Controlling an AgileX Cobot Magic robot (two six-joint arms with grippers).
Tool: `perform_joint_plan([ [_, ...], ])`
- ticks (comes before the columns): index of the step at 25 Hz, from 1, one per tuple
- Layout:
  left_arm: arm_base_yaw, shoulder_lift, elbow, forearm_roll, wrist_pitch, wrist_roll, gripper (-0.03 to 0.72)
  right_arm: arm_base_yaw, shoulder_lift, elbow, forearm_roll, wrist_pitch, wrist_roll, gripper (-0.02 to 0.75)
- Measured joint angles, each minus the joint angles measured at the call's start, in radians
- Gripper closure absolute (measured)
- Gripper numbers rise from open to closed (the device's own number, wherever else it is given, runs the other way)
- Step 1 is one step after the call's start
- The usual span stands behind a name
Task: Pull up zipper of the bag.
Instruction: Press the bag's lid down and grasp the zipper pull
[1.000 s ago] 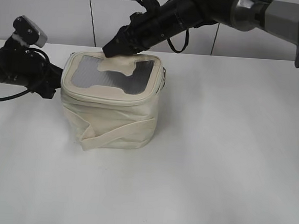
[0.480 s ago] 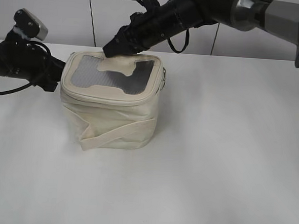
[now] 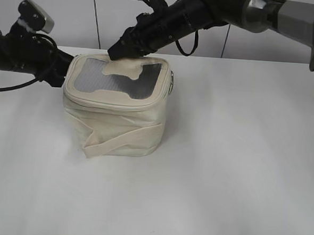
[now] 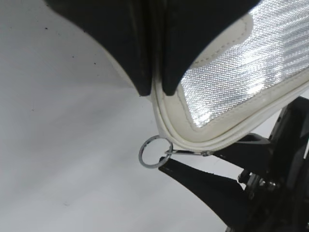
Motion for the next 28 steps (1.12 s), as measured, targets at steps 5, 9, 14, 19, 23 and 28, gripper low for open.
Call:
perform_joint_plan([
  [5, -0.006, 0.000, -0.009, -0.004, 0.000, 0.000, 0.460, 0.000, 0.000, 0.000, 0.000, 0.000, 0.001, 0.696],
  [9, -0.007, 0.005, -0.008, -0.005, -0.022, 0.000, 0.460, 0.000, 0.000, 0.000, 0.000, 0.000, 0.002, 0.696],
  [14, -0.009, 0.014, -0.007, -0.005, -0.063, 0.000, 0.455, 0.000, 0.000, 0.000, 0.000, 0.000, 0.002, 0.696],
  [19, -0.009, 0.015, -0.005, -0.004, -0.097, 0.000, 0.445, 0.000, 0.000, 0.000, 0.000, 0.000, 0.002, 0.696],
  [23, -0.009, 0.015, -0.005, -0.004, -0.045, 0.000, 0.413, 0.000, 0.000, 0.000, 0.000, 0.000, 0.003, 0.696],
  [28, -0.009, 0.015, -0.005, -0.008, -0.036, 0.000, 0.371, 0.000, 0.000, 0.000, 0.000, 0.000, 0.003, 0.696],
])
